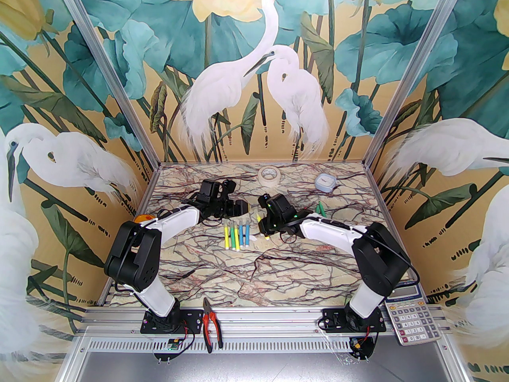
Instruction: Open the pen caps
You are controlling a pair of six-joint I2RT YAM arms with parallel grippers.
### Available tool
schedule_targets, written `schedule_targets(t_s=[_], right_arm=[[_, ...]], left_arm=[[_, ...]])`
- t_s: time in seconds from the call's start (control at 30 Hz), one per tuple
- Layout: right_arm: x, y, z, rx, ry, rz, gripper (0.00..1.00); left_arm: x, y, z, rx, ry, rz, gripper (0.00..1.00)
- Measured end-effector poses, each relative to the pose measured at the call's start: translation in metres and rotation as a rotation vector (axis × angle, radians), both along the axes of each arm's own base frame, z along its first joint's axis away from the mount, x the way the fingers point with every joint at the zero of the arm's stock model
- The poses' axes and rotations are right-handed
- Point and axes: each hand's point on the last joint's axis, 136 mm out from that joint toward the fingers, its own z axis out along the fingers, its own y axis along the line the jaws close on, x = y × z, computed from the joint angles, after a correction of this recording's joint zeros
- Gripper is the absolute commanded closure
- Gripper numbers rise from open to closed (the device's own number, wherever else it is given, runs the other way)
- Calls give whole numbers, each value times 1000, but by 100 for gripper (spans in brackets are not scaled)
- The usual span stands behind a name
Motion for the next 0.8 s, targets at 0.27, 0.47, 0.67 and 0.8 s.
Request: schedule_targets(t_s=[0.27,0.47,0.67,0.8], right_arm=[[2,5,5,23,-23,24,93],[3,6,11,34,-38,25,93],[4,7,15,40,-51,30,93],[3,8,15,41,-53,35,93]], left_arm=[[-4,-21,7,-87,3,-66,42],[-6,-30,4,-119,32,-97,47],[-7,-38,10,-144,28,-125,53],[-6,-40,15,-157,24,-127,60]])
